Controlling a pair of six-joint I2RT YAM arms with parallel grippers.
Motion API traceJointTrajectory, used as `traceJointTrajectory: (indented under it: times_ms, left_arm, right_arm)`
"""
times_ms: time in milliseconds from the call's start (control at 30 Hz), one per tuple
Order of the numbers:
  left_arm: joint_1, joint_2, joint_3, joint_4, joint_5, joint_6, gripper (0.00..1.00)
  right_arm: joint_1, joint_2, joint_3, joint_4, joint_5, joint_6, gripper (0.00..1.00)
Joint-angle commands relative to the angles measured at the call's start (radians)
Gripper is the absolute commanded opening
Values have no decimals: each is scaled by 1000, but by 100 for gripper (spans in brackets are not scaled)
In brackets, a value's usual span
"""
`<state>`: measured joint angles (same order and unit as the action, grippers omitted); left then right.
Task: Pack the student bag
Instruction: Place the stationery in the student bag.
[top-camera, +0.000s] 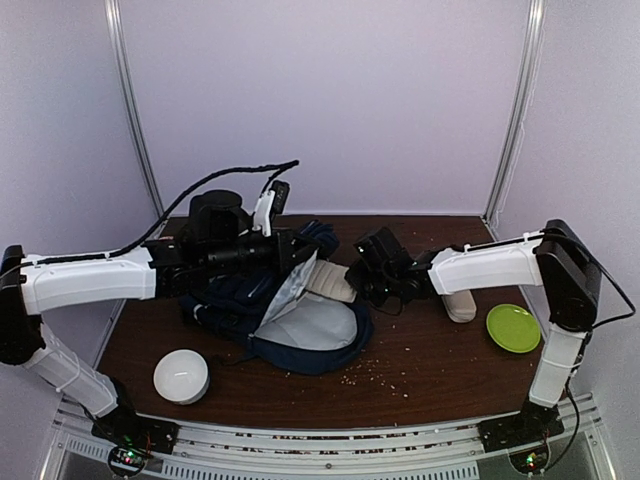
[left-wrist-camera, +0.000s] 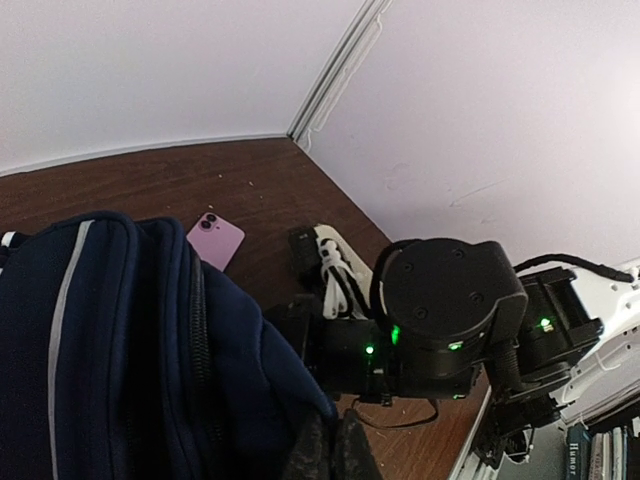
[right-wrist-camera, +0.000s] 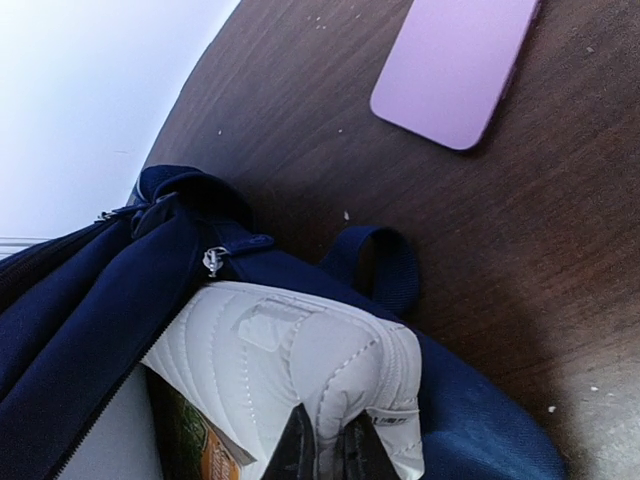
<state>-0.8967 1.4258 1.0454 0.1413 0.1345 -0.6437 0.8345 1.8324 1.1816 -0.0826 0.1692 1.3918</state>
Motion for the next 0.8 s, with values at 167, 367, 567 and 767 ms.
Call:
traceJointTrajectory:
  times_ms: [167,367,567,767]
  left_arm:
    - [-19,20,99,186,157,-20,0]
    - [-20,31,103,175,186,2,0]
    - [-18,26,105,168,197,17,0]
    - [-9,2,83,179,146,13,0]
  right_arm:
    - [9,119,47,442,-100,112,0]
    - [20,236,125,652,-202,145,0]
    - [18,273,160,657,-308,107,29]
    - [9,166,89,547,-324,-6,46]
